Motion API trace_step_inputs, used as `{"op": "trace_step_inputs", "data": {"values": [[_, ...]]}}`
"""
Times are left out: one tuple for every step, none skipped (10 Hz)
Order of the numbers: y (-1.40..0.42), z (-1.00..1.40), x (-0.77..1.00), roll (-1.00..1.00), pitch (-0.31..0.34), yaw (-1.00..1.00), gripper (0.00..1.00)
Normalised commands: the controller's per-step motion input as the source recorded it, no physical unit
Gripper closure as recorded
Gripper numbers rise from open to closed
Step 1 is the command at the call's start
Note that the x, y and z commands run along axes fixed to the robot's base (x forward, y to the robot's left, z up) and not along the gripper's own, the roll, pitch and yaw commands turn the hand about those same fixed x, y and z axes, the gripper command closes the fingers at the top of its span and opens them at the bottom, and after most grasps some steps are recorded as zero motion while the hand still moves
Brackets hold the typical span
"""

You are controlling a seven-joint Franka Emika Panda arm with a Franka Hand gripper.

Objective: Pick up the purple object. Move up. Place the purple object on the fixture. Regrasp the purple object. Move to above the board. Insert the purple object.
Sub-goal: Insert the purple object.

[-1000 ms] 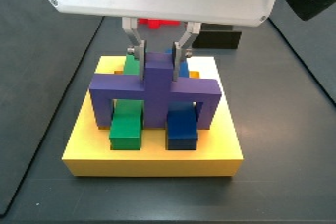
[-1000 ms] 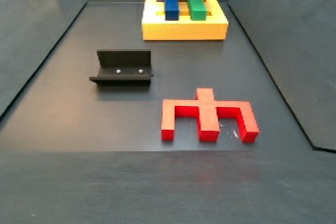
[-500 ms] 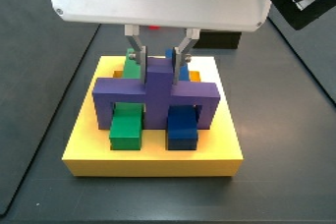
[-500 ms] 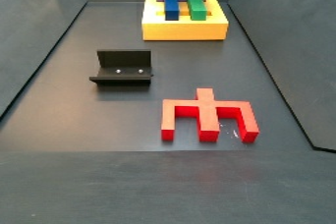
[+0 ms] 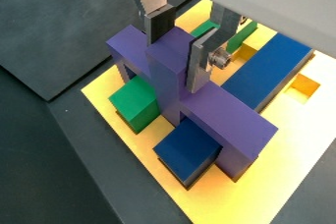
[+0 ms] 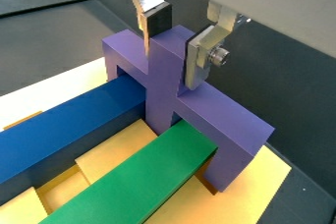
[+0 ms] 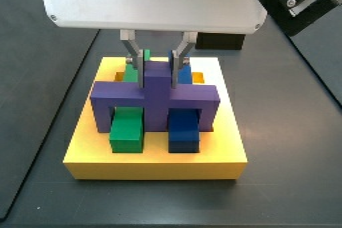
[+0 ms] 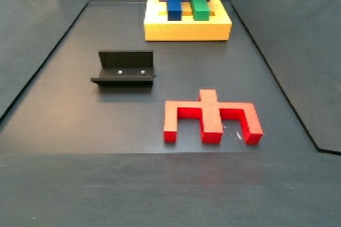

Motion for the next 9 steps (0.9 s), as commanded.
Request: {"op": "trace_step_inputs", "data": {"values": [[-0.1, -0.52, -0.01, 0.12, -0.234, 0.09, 1.0], [0.0, -0.38, -0.14, 0.06, -0.219, 0.18, 1.0], [0.0, -0.37, -0.07, 0.03, -0.276, 0.17, 1.0], [0.0, -0.33, 0.08, 0.07, -0.37, 0.0, 1.0], [-0.03, -0.21, 0.12, 0.02, -0.443, 0.0, 1.0], [-0.1, -0.14, 0.18, 0.08, -0.411, 0.0, 1.0], [-0.15, -0.16, 0.08, 0.21, -0.353, -0.09, 1.0], [0.0, -0.13, 0.0, 0.04, -0.103, 0.0, 1.0], [0.01, 0.0, -0.07, 0.0, -0.01, 0.0, 1.0]]}}
